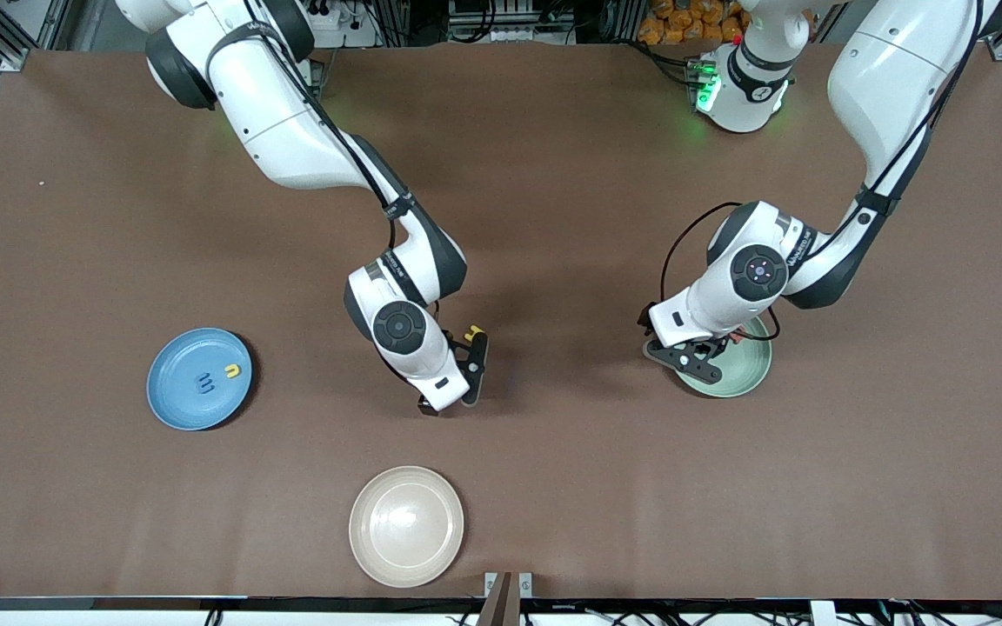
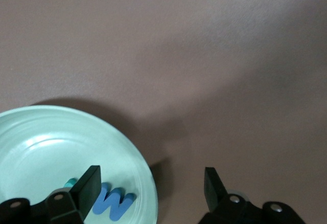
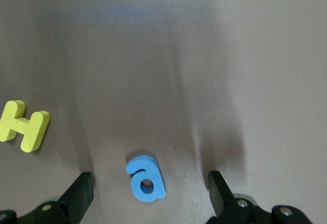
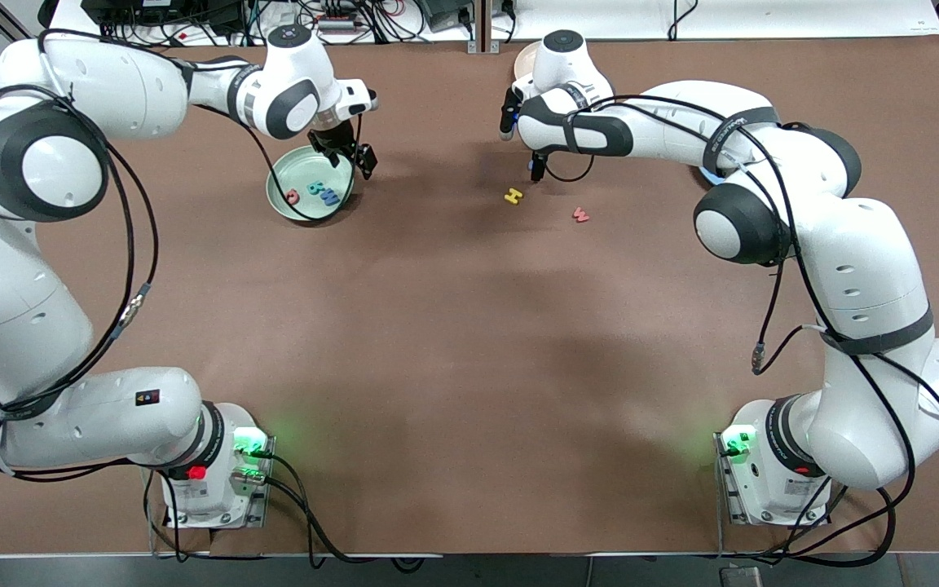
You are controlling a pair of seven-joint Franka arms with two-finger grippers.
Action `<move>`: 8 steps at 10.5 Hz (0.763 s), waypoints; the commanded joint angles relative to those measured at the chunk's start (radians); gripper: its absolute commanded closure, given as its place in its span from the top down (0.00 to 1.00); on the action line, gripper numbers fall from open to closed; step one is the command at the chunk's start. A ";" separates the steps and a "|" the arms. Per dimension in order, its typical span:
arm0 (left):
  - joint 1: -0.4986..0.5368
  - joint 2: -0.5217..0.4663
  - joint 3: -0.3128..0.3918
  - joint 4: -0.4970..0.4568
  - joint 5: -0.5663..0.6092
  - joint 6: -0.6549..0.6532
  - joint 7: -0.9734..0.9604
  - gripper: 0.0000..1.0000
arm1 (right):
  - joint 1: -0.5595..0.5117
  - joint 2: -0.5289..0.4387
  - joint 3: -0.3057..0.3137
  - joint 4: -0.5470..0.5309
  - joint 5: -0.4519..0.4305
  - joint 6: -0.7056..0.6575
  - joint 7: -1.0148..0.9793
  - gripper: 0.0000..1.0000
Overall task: Sort upper and lower case letters into plates
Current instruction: 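Release the R in the green plate while the right gripper grasps the a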
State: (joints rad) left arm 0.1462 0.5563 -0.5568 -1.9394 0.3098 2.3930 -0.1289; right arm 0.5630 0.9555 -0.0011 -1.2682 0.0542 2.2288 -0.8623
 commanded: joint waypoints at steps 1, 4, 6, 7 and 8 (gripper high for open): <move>-0.007 0.014 0.000 0.036 0.006 -0.009 -0.026 0.88 | 0.002 0.023 0.004 0.036 -0.001 -0.002 0.003 1.00; -0.074 0.020 0.002 0.074 -0.046 -0.009 -0.096 0.88 | 0.008 0.023 0.004 0.036 -0.001 0.000 0.003 1.00; -0.073 0.028 0.003 0.077 -0.044 -0.011 -0.098 0.88 | 0.008 0.023 0.004 0.035 -0.002 0.002 -0.003 0.99; -0.074 0.028 0.003 0.077 -0.044 -0.011 -0.100 0.88 | 0.009 0.023 0.004 0.035 -0.004 0.002 -0.004 0.32; -0.073 0.027 0.003 0.077 -0.044 -0.011 -0.100 0.88 | 0.008 0.023 0.004 0.033 -0.005 0.002 -0.006 0.00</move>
State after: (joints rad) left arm 0.0752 0.5740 -0.5559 -1.8817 0.2843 2.3922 -0.2234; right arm 0.5712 0.9557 0.0001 -1.2672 0.0542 2.2311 -0.8622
